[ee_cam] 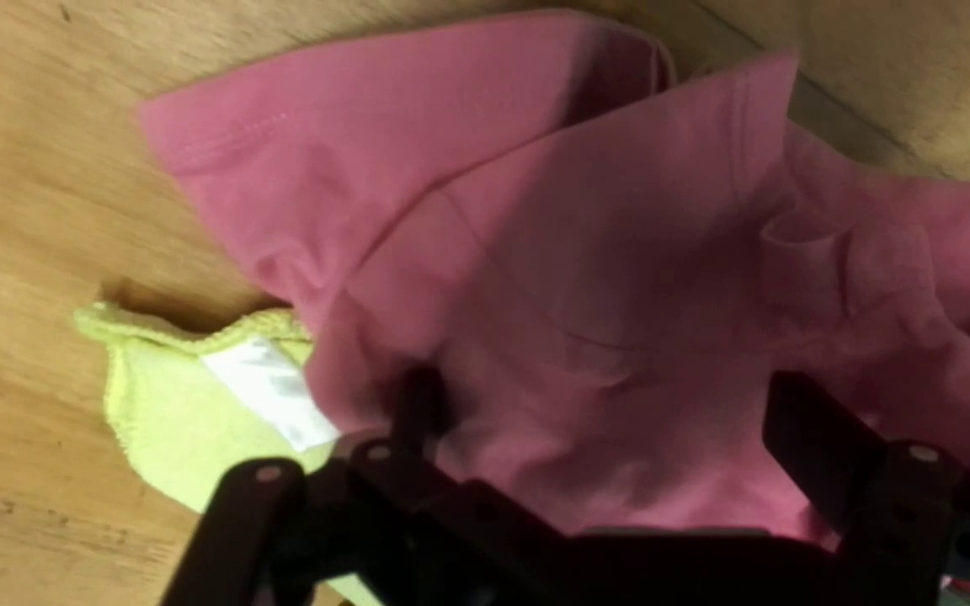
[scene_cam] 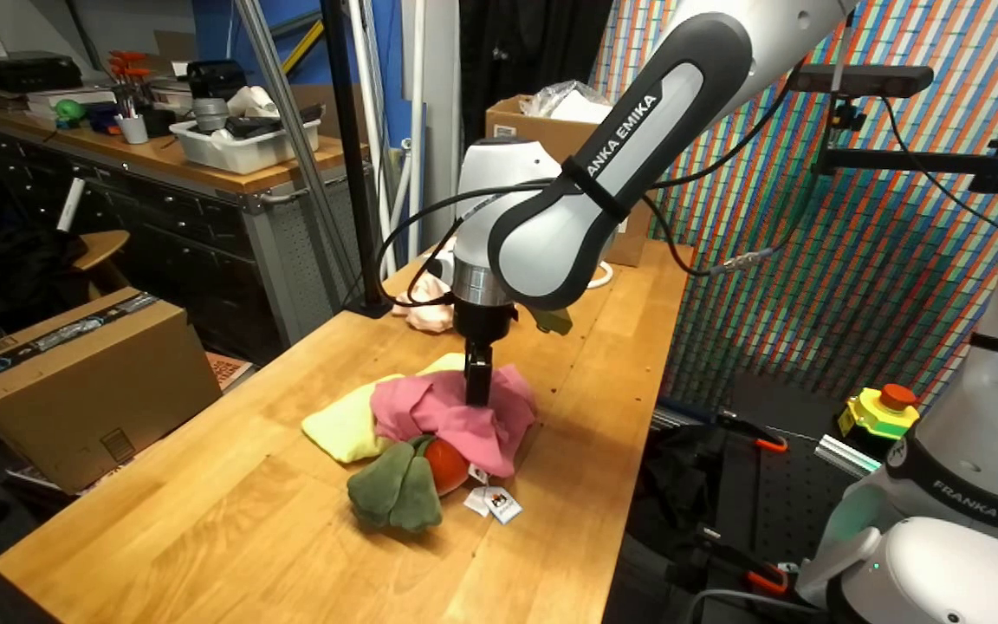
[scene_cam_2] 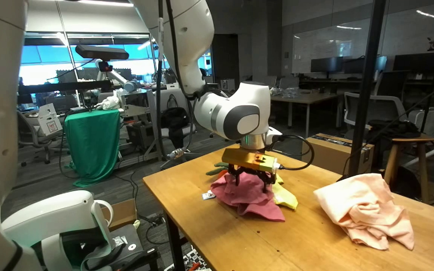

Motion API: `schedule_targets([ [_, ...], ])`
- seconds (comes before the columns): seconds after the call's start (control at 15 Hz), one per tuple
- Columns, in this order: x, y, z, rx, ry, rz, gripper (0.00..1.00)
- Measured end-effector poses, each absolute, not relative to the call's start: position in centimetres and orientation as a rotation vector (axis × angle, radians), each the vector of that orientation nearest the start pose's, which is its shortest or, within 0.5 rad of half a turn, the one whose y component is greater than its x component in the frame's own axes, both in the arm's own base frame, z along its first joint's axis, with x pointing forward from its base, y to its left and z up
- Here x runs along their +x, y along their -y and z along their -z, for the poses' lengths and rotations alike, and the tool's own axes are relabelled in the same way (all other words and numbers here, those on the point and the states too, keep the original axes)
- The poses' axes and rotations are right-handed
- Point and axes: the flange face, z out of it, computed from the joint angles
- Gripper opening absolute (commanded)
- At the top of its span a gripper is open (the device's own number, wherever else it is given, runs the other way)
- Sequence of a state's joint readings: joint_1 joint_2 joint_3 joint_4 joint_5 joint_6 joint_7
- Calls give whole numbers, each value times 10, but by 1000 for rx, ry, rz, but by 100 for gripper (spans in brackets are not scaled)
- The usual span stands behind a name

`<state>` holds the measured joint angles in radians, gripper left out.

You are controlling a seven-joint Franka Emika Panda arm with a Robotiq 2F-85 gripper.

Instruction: Separate the objects on the heap

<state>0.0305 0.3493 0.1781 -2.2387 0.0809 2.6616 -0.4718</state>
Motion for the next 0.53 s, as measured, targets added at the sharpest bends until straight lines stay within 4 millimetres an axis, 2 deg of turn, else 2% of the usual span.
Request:
schedule_targets([
  [0.07,542,-113,-219,-2914,904,132,75],
  [0.53,542,-111,-216,-2917,915,123,20],
])
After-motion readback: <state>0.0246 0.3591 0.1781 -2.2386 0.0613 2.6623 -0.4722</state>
